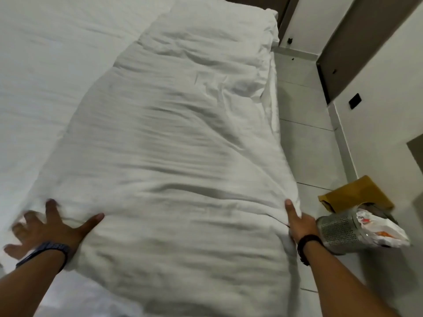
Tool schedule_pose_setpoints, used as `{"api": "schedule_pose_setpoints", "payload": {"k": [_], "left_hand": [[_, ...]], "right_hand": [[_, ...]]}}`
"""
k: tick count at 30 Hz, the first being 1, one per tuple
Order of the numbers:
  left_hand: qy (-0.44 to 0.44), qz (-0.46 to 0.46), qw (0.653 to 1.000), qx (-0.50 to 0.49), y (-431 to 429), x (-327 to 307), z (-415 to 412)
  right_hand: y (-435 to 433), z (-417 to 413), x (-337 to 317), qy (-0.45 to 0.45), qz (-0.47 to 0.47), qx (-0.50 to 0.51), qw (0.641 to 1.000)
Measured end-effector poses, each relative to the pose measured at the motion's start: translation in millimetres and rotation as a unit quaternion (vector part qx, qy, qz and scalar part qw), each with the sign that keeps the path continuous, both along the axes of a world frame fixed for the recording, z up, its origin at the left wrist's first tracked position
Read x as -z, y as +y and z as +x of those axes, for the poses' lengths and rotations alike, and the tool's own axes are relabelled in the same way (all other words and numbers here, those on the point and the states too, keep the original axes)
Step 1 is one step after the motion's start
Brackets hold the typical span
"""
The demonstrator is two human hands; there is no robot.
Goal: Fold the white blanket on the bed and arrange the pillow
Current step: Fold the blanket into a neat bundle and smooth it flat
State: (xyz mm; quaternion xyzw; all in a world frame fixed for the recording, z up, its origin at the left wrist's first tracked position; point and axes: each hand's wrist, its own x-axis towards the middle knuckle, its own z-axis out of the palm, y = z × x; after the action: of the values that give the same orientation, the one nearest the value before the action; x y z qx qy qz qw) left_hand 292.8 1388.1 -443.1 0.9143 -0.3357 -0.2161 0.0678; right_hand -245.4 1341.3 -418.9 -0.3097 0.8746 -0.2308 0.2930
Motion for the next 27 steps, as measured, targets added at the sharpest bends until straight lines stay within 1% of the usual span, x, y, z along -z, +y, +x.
{"api": "schedule_pose_setpoints", "payload": {"k": [1, 2, 3, 4, 5, 6, 7, 8, 9, 10, 11, 12, 13, 14, 16, 18, 19, 21, 23, 25, 27], "left_hand": [[-0.009, 0.006, 1.000, 0.005, -0.1, -0.2, 1.5], [-0.018, 0.014, 1.000, 0.012, -0.6, -1.4, 3.5], [-0.023, 0.022, 0.999, 0.018, -2.1, -2.8, 5.4], [-0.025, 0.030, 0.999, 0.021, -3.7, -4.2, 7.7], [-0.024, 0.036, 0.999, 0.022, -4.3, -4.8, 9.3], [-0.019, 0.036, 0.999, 0.024, -4.0, -4.1, 10.2], [-0.013, 0.031, 0.999, 0.026, -3.2, -2.2, 11.0], [-0.003, 0.024, 0.999, 0.023, -3.6, -0.3, 11.8], [0.009, 0.018, 1.000, 0.020, -4.2, 0.4, 12.5], [0.020, 0.011, 1.000, 0.019, -4.5, 0.2, 12.3], [0.028, 0.002, 0.999, 0.018, -3.6, 0.0, 11.8], [0.030, -0.007, 0.999, 0.019, -2.4, 0.9, 11.7], [0.025, -0.013, 0.999, 0.020, -2.4, 0.5, 11.8], [0.018, -0.017, 0.999, 0.022, -1.4, 1.3, 12.6], [0.010, -0.023, 1.000, 0.019, -0.3, 8.0, 18.2], [0.043, -0.019, 0.999, -0.022, 0.4, 19.0, 30.1], [0.068, -0.016, 0.996, -0.051, 2.2, 27.8, 38.5], [0.098, -0.014, 0.991, -0.094, 6.4, 45.2, 59.8], [0.124, 0.000, 0.984, -0.130, 6.0, 70.6, 91.3], [0.124, 0.007, 0.978, -0.168, 6.6, 89.1, 124.0], [0.136, -0.008, 0.974, -0.180, 9.3, 92.5, 142.4]], "right_hand": [[0.9, -3.6, -4.8, 0.053, -0.059, 0.021, 0.997], [2.6, -7.3, -11.8, 0.098, -0.125, 0.056, 0.986], [3.5, -9.7, -20.2, 0.122, -0.182, 0.093, 0.971], [7.3, -11.5, -26.4, 0.136, -0.211, 0.122, 0.960], [12.7, -12.5, -28.8, 0.149, -0.201, 0.139, 0.958], [20.0, -10.9, -26.6, 0.152, -0.160, 0.141, 0.965], [30.0, -5.2, -22.2, 0.138, -0.098, 0.120, 0.978], [40.4, 2.6, -16.1, 0.100, -0.021, 0.074, 0.992], [52.1, 11.1, -10.0, 0.043, 0.050, 0.031, 0.997], [61.7, 17.2, -5.0, -0.019, 0.089, 0.010, 0.996], [68.6, 18.2, -1.5, -0.065, 0.097, 0.004, 0.993], [73.1, 15.1, -0.9, -0.079, 0.075, 0.009, 0.994], [74.1, 8.2, -2.7, -0.056, 0.040, 0.022, 0.997], [76.8, -1.5, -4.7, -0.015, 0.001, 0.052, 0.999], [77.9, -19.5, -12.4, 0.059, -0.071, 0.129, 0.987], [83.4, -20.1, -15.3, 0.085, -0.101, 0.159, 0.978], [88.7, -13.0, -13.2, 0.079, -0.088, 0.155, 0.981], [103.4, 6.7, -2.4, 0.030, -0.029, 0.124, 0.991], [121.9, 24.8, 8.5, -0.071, 0.014, 0.087, 0.994], [139.3, 33.1, 16.9, -0.171, 0.019, 0.076, 0.982], [154.8, 31.8, 24.0, -0.218, 0.034, 0.068, 0.973]]}}
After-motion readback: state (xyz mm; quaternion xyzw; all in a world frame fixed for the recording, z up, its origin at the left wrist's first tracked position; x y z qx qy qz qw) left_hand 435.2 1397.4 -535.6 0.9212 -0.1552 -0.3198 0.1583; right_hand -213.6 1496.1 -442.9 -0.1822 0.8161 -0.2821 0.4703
